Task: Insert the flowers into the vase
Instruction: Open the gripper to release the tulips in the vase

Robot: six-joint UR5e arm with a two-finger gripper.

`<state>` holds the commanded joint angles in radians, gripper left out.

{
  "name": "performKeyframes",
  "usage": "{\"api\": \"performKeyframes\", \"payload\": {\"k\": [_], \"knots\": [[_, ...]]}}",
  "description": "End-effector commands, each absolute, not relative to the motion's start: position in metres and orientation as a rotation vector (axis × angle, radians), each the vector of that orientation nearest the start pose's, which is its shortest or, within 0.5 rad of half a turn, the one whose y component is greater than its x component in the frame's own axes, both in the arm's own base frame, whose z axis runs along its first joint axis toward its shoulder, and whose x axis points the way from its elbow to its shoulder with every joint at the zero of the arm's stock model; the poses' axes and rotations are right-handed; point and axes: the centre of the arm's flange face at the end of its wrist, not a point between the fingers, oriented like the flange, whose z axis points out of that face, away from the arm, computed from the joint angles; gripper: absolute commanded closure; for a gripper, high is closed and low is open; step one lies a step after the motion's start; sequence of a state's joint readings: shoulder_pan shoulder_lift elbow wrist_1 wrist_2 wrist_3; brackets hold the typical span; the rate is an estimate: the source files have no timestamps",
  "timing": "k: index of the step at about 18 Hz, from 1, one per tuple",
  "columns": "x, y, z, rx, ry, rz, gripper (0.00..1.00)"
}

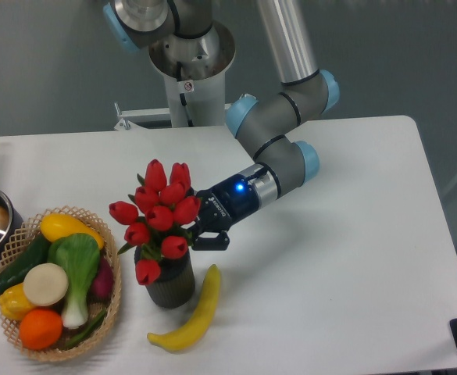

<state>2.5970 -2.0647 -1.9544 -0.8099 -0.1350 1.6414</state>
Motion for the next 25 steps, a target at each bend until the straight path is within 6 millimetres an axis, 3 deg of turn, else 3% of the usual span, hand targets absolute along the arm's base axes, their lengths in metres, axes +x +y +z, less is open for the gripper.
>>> {"api": "performKeyframes", "payload": {"k": [10,12,19,25], "knots": [[-0.3591,0.4847,0.2250,-1.411,0.347,-0.458,0.68],[-0.3591,0.4847,0.2250,-1.410,0.349,-0.455,0.60],[-0.3590,0.4836,0.2248,-1.406,0.360,-0.439,0.55],[-0.3593,0.4838,0.2261,-1.405,0.363,-0.437,0.45]]}}
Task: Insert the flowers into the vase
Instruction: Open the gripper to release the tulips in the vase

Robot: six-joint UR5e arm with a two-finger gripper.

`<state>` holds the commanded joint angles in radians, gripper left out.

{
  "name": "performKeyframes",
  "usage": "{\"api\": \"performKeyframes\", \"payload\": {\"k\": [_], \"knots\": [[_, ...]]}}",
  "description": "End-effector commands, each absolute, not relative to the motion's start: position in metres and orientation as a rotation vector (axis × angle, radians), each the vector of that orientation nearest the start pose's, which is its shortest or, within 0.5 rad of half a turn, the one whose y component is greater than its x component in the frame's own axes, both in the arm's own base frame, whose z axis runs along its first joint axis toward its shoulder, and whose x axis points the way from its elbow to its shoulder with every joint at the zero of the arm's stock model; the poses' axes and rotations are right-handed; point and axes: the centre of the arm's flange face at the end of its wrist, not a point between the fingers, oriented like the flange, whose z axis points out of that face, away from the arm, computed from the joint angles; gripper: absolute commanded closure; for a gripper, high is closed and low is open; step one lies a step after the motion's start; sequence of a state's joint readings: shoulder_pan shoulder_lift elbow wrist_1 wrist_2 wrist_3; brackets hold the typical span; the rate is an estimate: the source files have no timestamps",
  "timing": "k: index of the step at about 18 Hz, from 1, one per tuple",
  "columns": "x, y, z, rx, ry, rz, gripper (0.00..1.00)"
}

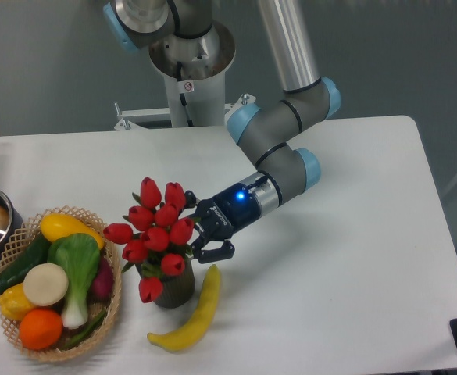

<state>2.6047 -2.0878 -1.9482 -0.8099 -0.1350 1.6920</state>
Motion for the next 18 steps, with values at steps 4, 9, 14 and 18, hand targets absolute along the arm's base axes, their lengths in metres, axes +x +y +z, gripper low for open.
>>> {"api": "performKeyframes", "payload": {"k": [4,9,14,18], "knots": [[-0.359,0.484,0.226,-1.405,0.364,-0.436,0.39],[-0.360,0.480,0.229,-1.404,0.364,-0.426,0.20],[-0.361,0.473,0.234,-1.434,0.379,-0.400,0.00],[-0.363,0.455,0.238,-1.528,0.390,-0.371,0.00]]}}
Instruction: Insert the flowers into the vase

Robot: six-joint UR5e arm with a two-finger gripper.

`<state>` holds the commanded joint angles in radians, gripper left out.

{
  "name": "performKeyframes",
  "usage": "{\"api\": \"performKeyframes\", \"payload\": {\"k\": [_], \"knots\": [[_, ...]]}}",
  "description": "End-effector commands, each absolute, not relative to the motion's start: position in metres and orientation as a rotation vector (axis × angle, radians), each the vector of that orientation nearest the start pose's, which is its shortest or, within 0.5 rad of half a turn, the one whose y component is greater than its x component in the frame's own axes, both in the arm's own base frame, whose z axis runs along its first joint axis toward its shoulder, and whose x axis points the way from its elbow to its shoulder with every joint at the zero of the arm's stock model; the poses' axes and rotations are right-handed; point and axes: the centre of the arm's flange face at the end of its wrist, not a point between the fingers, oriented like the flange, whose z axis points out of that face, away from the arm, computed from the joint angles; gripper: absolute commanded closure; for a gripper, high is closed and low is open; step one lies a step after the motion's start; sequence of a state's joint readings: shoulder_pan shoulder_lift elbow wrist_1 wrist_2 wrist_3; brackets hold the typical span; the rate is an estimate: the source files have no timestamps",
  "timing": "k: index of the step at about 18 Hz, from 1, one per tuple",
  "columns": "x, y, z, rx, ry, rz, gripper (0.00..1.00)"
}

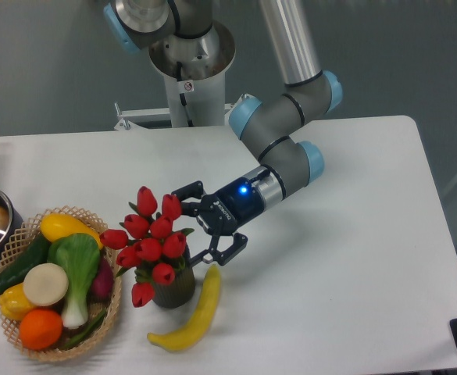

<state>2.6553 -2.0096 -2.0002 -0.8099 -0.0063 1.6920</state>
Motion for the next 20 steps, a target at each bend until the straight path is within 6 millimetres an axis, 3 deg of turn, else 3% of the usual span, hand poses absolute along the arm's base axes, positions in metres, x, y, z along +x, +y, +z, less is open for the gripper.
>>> {"api": "performKeyframes", "payload": {"k": [6,9,14,17,20], "knots": [[-0.379,0.426,0.272,-1.628,0.425,-0.260,0.00],[-0.399,0.398,0.298,-1.759,0.459,-0.136,0.00],[-0.460,0.319,0.323,-2.079,0.430,0.115,0.00],[-0.473,0.298,0.364,-2.164,0.422,0.234,0.00],[-0.478,0.288,0.424,-2.322,0.296,0.351,0.00]]}}
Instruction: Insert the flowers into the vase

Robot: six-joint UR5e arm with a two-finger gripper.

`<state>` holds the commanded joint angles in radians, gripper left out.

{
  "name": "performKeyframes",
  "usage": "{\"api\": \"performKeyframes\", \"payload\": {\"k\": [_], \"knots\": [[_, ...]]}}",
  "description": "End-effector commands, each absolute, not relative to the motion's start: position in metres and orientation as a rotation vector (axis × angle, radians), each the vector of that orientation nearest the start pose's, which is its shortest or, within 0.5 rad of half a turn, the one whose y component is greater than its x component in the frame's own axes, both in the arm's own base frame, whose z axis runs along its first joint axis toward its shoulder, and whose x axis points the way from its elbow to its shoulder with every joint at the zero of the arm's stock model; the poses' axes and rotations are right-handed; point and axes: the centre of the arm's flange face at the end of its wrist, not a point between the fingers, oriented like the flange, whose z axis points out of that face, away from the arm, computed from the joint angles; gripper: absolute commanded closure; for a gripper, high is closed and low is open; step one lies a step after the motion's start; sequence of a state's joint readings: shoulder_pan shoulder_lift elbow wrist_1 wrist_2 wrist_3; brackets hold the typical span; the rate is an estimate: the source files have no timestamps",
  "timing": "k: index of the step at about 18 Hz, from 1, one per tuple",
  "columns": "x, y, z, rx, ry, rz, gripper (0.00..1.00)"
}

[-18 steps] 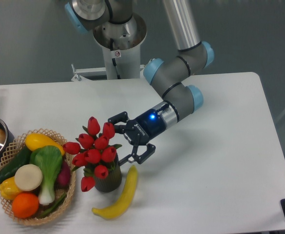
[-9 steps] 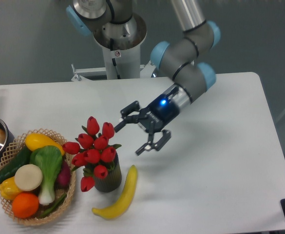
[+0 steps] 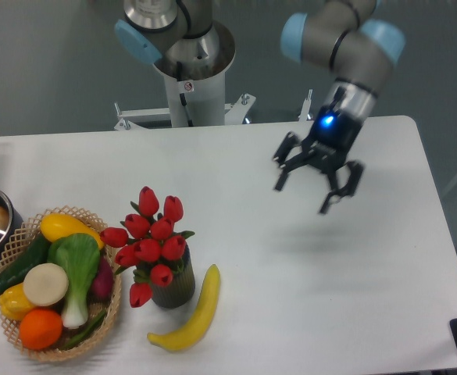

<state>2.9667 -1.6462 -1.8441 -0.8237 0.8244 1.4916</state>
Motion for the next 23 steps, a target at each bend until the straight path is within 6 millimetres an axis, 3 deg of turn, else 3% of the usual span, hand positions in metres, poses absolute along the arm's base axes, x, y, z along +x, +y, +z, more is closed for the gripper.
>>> {"api": "performKeyframes", "payload": {"k": [2,6,11,13,16,23], "knots": [[-0.492,0.277,0.440,-2.494,0.249,0.430,0.00],[-0.485,0.267,0.479,-2.773,0.257,0.381,0.00],[-0.479,0.236,0.505,-2.998,0.608,0.297,0.00],[-0.477,0.227,0.518,-3.033,0.692,0.293,0.00],[-0.482,0.220,0.534,-3.031,0.666,0.336,0.00],[-0.486,0.217,0.536,-2.974,0.627,0.349,0.00]]}}
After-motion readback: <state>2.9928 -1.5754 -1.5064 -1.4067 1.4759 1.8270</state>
